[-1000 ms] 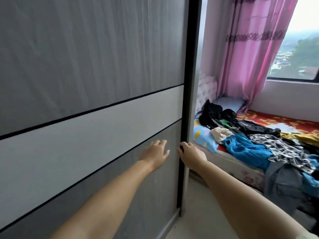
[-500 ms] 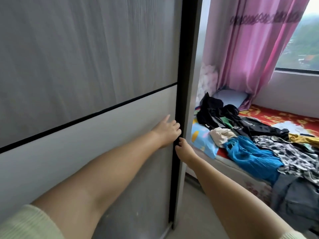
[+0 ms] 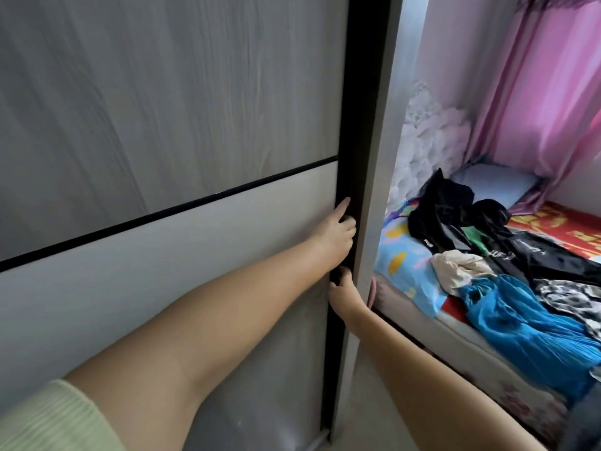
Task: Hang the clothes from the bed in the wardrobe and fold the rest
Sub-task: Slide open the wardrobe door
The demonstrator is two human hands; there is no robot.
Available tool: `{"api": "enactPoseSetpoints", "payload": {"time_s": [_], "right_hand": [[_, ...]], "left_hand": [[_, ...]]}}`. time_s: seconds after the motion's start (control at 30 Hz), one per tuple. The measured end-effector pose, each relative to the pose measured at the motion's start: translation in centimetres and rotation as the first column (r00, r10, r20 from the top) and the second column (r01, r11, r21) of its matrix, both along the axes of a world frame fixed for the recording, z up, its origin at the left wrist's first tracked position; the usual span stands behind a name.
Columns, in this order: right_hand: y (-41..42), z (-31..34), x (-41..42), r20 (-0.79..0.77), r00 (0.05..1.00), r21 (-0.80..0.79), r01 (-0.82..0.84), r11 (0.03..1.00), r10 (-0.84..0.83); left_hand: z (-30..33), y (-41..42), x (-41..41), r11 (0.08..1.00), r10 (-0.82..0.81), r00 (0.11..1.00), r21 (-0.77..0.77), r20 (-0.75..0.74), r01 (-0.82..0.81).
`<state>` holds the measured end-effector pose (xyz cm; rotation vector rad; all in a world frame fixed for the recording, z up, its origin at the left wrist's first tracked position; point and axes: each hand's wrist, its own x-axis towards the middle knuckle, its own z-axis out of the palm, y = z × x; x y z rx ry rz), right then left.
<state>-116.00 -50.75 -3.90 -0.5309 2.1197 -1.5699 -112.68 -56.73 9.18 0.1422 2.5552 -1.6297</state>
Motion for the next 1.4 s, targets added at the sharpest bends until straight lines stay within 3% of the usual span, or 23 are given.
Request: {"api": "enactPoseSetpoints", "payload": {"time_s": [0.33,0.7,0.93,1.17,1.4], "right_hand": [[0.2,-0.2,4.9,-0.091,0.987,0.053,-0.131,0.990,0.136],[-1.5,2.7,17.0,-0.209,0.941,0.081,-0.255,0.964,0.266],[-3.5,2.5,25.2,-0.296,0.879,0.054,-0.376,0.925,0.374],[-6.5,2.1,32.1,-0.241,0.755,0.065,-0.615,0.786,0.610],[-8.8,2.7,38.6,-0.301,0.574,0.133,-0.765,0.630,0.762]], "left_hand": [[-0.5,-0.3,4.9,0.997,0.070,0.997,-0.010,-0.041,-0.071],[-0.5,-1.9,19.7,0.981,0.190,0.978,0.044,-0.086,-0.187],[-0.7,-3.0,29.3,0.933,0.360,0.928,0.073,-0.098,-0.354],[-0.7,-4.2,37.1,0.844,0.535,0.844,0.064,-0.028,-0.533],[-0.4,-4.7,43.8,0.732,0.678,0.735,0.082,0.006,-0.676]]}}
